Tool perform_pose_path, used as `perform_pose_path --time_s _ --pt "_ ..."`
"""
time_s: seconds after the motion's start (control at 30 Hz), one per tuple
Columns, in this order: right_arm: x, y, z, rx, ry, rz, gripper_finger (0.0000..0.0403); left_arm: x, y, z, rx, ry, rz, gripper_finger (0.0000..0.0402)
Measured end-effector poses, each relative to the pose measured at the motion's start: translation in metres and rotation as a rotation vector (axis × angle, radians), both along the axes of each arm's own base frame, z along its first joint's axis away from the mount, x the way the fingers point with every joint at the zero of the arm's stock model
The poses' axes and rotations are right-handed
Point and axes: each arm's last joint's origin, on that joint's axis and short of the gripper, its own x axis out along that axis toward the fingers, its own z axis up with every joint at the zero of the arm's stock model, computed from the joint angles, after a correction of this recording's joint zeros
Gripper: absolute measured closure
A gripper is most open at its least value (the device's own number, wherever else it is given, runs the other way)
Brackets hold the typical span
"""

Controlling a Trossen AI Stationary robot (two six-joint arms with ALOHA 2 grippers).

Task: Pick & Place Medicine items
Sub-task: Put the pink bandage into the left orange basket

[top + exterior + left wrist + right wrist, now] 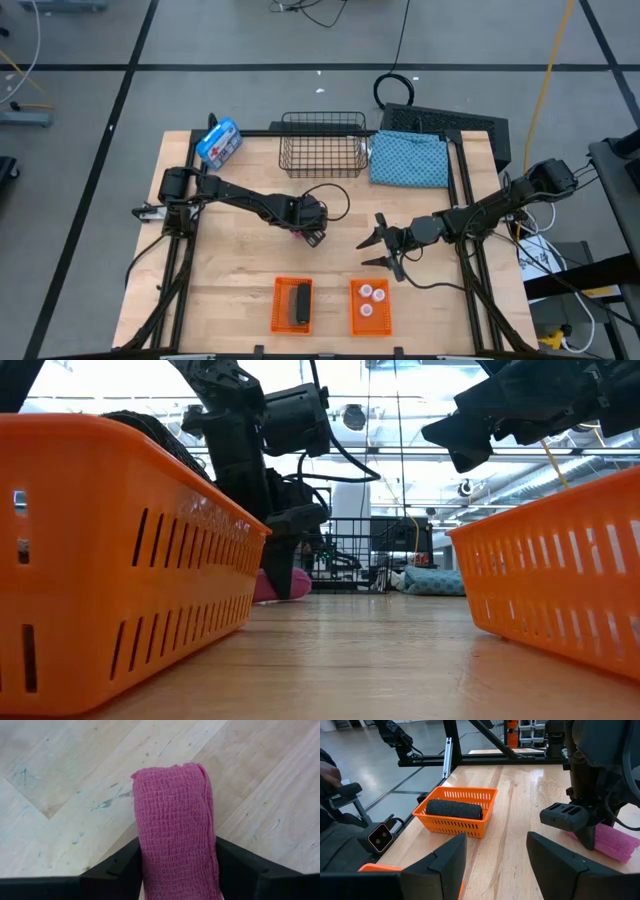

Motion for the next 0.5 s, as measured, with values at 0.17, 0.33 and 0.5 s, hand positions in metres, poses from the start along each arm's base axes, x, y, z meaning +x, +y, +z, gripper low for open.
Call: perform_pose_path --time_s 0.17,0.33,0.5 --pt "0.0 0.0 0.0 0.0 0.0 0.0 0.0206 0.0002 0.0 0.0001 0.004 0.001 -0.012 0.0188" --pt "0.0 0.0 0.0 0.0 0.0 0.0 0.0206 0.0017 -0.0001 0.0005 0.005 -0.015 -0.016 0.0188" --pt "0.0 0.0 0.0 0.0 0.0 0.0 0.0206 0.0017 -0.0001 0.0005 0.005 -0.014 -0.017 0.0188"
